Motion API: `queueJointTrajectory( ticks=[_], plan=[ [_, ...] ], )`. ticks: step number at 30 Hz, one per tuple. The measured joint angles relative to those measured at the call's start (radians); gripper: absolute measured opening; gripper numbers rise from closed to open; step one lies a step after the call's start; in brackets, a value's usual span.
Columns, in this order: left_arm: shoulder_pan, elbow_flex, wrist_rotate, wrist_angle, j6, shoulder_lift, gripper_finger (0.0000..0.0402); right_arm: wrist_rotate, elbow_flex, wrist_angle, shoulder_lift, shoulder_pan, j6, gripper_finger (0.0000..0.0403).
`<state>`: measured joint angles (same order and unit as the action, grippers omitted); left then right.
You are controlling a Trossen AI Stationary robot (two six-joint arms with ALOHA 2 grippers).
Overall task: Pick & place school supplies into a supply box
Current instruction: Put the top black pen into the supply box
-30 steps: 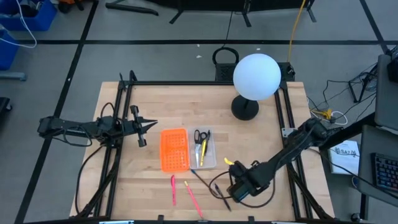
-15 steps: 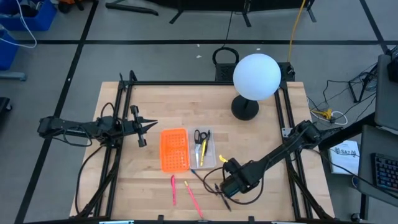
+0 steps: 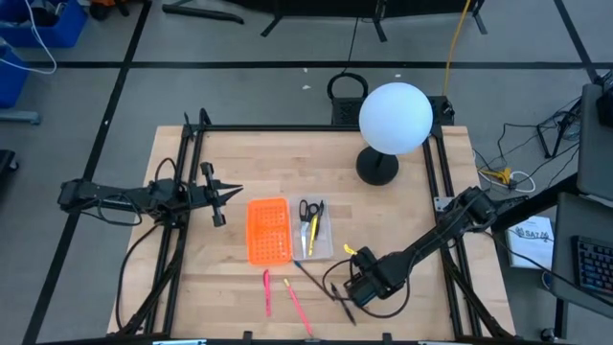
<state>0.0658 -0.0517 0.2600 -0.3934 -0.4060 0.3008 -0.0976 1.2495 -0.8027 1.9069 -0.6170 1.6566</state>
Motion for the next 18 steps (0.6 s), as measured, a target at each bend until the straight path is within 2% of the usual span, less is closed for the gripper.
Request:
queueJointTrajectory(
  ticks=[4, 10, 13, 18],
  plan=[
    [0.000, 0.000, 0.000, 0.004, 0.000, 0.000, 0.0037, 0.042, -0.072, 0.082, -0.008, 0.001, -0.026, 0.0195],
    [0.000, 0.000, 0.002, 0.026, 0.014, 0.000, 0.0037, 0.070, -0.155, 0.084, -0.007, -0.002, -0.027, 0.0174],
    [0.000, 0.000, 0.003, 0.042, 0.034, 0.000, 0.0037, 0.074, -0.184, 0.094, -0.008, -0.002, -0.054, 0.0148],
    [0.000, 0.000, 0.003, 0.055, 0.053, 0.000, 0.0037, 0.078, -0.202, 0.089, -0.009, -0.002, -0.072, 0.0076]
  ],
)
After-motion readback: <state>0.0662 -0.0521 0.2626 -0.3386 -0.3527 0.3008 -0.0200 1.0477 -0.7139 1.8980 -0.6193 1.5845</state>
